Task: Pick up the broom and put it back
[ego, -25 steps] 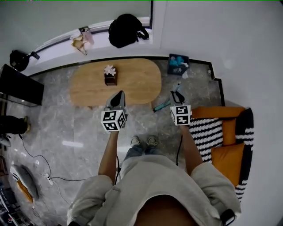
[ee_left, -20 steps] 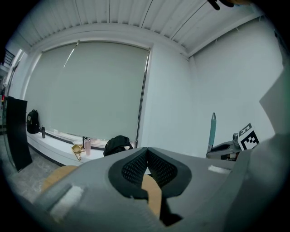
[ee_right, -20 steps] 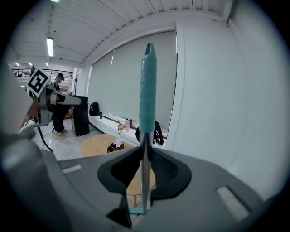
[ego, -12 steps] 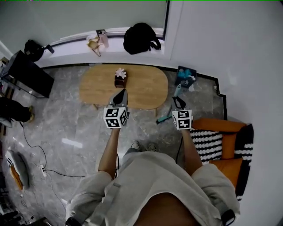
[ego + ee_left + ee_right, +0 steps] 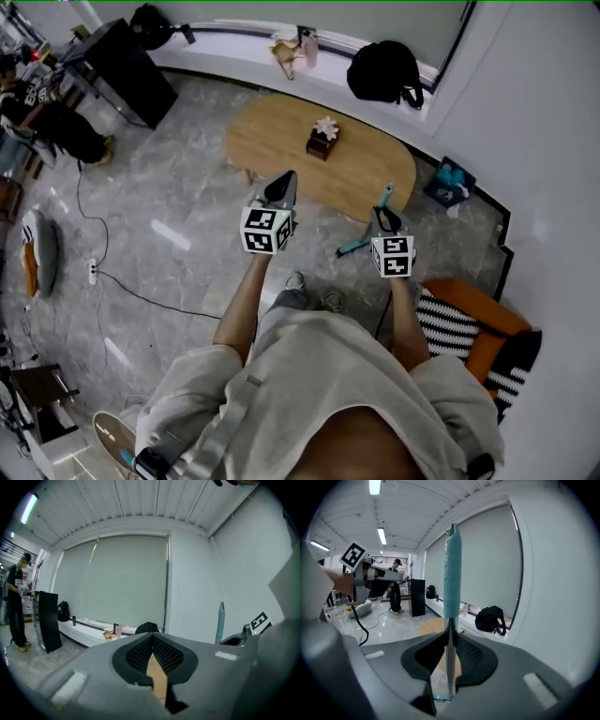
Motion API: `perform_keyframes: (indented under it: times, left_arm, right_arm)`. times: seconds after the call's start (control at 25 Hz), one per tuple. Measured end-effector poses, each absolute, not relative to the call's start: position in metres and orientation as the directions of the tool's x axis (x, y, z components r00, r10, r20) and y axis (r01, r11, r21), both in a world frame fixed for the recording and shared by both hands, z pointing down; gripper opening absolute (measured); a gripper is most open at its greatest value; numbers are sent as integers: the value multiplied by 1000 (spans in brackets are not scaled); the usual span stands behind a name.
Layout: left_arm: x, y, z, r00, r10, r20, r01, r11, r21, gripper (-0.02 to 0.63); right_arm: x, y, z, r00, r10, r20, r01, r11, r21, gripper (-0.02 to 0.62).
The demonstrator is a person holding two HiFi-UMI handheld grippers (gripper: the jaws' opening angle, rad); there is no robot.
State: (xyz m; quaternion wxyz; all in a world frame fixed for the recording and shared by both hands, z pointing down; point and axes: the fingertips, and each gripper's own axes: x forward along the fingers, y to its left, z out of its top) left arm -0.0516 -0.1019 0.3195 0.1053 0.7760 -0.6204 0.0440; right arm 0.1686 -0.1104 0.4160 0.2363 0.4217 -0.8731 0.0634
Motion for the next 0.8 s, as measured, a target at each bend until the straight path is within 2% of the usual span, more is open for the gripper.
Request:
perform_keyframes:
  times: [0.4, 0.56, 0.8]
  left_arm:
    - [-184, -25, 325, -22, -978, 205, -992, 46, 114, 0]
    - [-232, -10, 332, -50, -978, 202, -988, 78, 133, 0]
    - [-301, -17, 338, -26, -979, 202, -986, 58, 157, 0]
  right_arm:
    - [23, -93, 414, -706, -549, 448, -595, 802, 45, 80]
    - [-34, -87, 413, -724, -523, 450, -562, 825, 56, 80]
    - [-95, -88, 418, -698, -536, 474, -582, 811, 60, 80]
